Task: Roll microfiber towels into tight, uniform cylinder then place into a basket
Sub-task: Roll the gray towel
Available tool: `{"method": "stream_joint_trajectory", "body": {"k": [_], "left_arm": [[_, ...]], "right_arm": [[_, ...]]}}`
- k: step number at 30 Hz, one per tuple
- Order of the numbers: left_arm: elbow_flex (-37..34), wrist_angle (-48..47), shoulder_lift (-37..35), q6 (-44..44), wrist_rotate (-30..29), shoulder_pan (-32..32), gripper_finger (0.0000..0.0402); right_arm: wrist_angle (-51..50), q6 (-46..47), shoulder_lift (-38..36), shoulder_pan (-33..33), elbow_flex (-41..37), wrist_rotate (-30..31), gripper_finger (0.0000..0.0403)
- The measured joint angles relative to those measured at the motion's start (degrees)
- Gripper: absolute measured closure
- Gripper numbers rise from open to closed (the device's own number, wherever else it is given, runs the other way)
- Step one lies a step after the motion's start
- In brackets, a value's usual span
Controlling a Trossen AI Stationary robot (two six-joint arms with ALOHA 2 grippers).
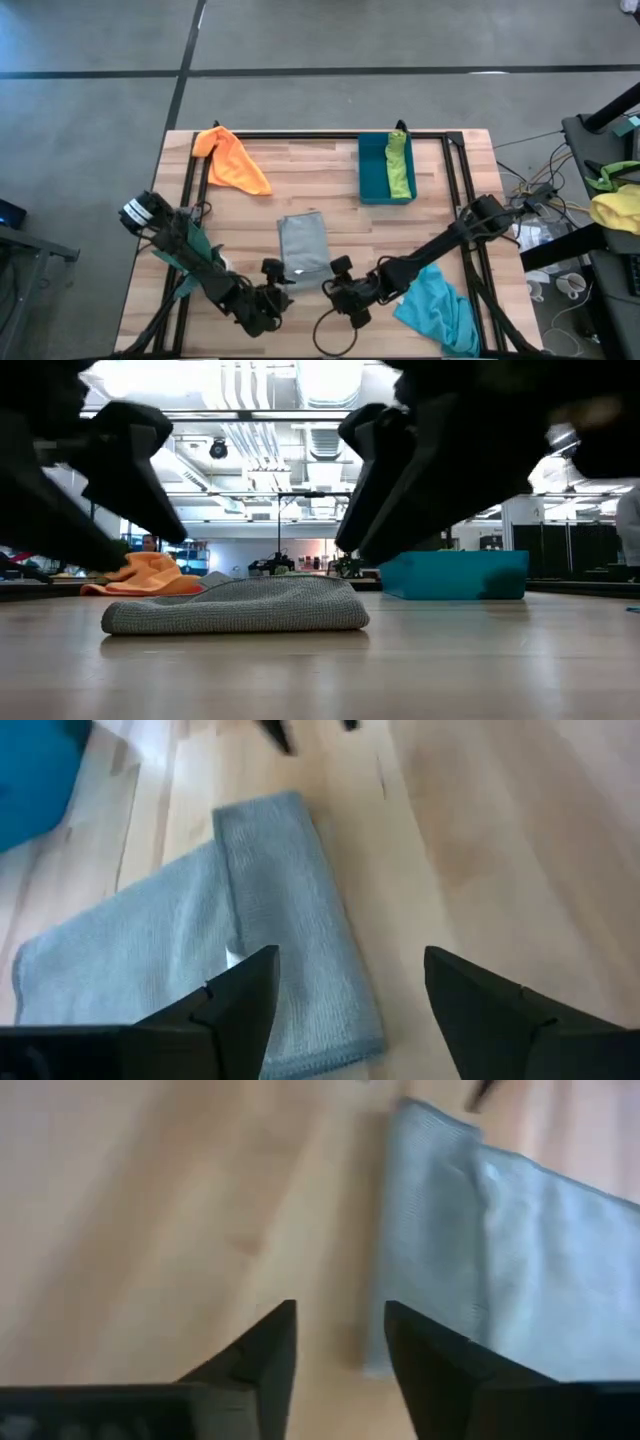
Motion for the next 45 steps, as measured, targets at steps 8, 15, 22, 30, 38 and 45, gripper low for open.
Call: {"method": "stream_joint_trajectory", "body": {"k": [8, 15, 22, 30, 38, 45], "left_arm": [[0.1, -1.66, 4.35, 1.46, -0.1, -0.02, 0.0178], [0.22, -1.23, 5.54, 1.31, -1.24, 0.44, 0.0225], [-1.07, -1.18, 5.59, -1.06, -1.79, 1.97, 0.0246], [-1.87, -1.59, 4.94, -3.02, -1.86, 1.99, 0.0247], [-3.66, -0.61, 4.85, -2.89, -1.86, 1.9, 0.0247], [-3.92, -0.62, 4.89, -0.22, -1.37, 1.67, 0.0247]], "right_arm": [[1.32, -8.88, 0.82, -0.3, -3.01, 3.59, 0.0215], [5.08, -8.18, 0.84, -2.0, -6.08, 4.68, 0.024], [11.44, -11.79, 0.84, -2.83, -9.14, 4.48, 0.0245], [11.15, -19.67, 0.4, -1.36, -9.6, 4.84, 0.0234], [17.34, -23.58, 3.94, -1.58, -9.84, 6.61, 0.0234], [18.77, -24.18, 6.0, -2.71, -8.5, 7.16, 0.0234]]}}
